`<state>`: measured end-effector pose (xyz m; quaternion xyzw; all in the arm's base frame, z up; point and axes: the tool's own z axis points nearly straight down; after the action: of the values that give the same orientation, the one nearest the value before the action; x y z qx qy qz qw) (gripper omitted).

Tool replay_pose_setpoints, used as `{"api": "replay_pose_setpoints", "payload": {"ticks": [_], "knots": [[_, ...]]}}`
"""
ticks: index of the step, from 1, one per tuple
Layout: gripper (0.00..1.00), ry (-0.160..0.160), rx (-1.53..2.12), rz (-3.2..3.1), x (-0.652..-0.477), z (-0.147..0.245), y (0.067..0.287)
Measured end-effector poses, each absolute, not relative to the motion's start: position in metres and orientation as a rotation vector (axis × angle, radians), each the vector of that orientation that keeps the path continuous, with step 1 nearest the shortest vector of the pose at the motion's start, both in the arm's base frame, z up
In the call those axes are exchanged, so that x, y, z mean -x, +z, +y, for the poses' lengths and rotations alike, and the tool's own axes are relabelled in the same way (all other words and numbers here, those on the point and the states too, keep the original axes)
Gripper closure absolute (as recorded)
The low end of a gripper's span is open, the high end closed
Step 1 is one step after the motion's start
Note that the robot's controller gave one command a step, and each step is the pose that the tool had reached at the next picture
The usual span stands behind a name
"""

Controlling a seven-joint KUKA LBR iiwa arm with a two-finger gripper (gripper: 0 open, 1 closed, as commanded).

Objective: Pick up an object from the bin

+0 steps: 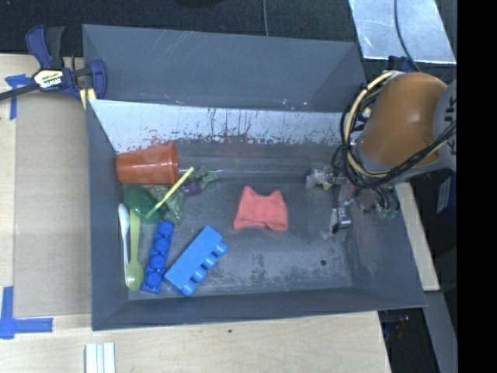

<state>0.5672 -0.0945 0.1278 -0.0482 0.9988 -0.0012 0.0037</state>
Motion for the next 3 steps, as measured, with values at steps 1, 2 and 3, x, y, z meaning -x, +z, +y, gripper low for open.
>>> {"api": "replay_pose_setpoints", "payload": {"ticks": [1,2,3], "knots": [[0.00,-0.009,0.441,3.097,-0.619,-0.078,0.082],[0.00,-0.004,0.314,3.120,-0.622,-0.061,0.074],[0.00,-0.005,0.338,3.112,-0.625,-0.080,0.073]]}}
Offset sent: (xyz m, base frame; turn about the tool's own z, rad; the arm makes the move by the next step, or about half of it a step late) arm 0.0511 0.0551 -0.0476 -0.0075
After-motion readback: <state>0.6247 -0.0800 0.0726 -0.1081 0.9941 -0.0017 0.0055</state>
